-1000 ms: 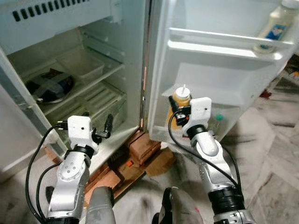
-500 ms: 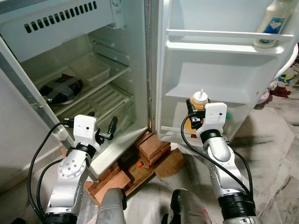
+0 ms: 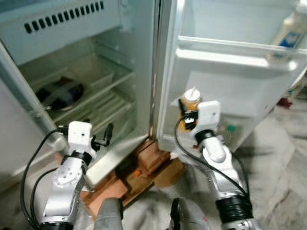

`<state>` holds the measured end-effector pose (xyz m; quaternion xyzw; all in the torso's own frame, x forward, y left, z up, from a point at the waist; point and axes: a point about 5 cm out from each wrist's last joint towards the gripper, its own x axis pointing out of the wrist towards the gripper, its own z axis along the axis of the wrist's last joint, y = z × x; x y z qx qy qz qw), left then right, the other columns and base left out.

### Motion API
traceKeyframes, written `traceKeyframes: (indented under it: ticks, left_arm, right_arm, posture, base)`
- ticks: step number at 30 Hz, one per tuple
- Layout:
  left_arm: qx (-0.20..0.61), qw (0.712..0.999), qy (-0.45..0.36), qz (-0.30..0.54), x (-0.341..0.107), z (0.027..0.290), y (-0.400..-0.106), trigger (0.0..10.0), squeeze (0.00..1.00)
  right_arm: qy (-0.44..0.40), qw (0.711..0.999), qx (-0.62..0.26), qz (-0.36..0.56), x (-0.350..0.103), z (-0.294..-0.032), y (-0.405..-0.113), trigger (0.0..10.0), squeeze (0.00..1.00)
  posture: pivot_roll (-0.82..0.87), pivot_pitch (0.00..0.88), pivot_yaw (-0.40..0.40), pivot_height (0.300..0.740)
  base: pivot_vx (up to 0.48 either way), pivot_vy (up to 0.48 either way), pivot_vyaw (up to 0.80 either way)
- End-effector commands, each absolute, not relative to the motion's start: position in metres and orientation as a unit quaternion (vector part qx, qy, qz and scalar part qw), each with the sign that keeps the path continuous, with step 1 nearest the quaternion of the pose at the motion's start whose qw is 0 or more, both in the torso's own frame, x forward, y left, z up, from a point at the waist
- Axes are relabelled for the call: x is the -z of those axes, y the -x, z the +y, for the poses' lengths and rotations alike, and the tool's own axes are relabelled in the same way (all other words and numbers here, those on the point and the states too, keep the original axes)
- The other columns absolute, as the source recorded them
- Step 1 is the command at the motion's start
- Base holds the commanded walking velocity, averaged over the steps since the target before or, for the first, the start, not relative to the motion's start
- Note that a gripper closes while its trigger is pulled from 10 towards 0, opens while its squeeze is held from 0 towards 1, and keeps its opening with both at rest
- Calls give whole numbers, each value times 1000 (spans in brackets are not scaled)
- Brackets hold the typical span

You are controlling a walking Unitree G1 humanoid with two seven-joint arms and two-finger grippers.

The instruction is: Restocking fridge

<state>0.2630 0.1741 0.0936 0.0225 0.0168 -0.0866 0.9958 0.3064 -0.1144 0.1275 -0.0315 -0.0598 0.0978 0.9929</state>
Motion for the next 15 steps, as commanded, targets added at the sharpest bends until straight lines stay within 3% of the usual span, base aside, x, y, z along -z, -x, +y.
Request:
traceKeyframes:
  ticks: [1,6,15]
  left_arm:
    - [96,995,-19,10,-96,167,-262,10000,0]
    - [98,995,-18,10,-96,165,-262,10000,0]
    - [70,997,-11,14,-95,172,-261,10000,0]
  right_arm:
    - [38,994,-84,-64,-130,-124,-306,10000,0]
    - [40,994,-86,-62,-129,-125,-305,10000,0]
    - [39,993,-91,-58,-128,-123,-306,10000,0]
  posture:
    - [89,75,-47,636]
    - [91,76,-52,636]
    - [97,82,-52,636]
  base:
    - [296,-375,0]
    - [287,-382,0]
    - [0,0,0]
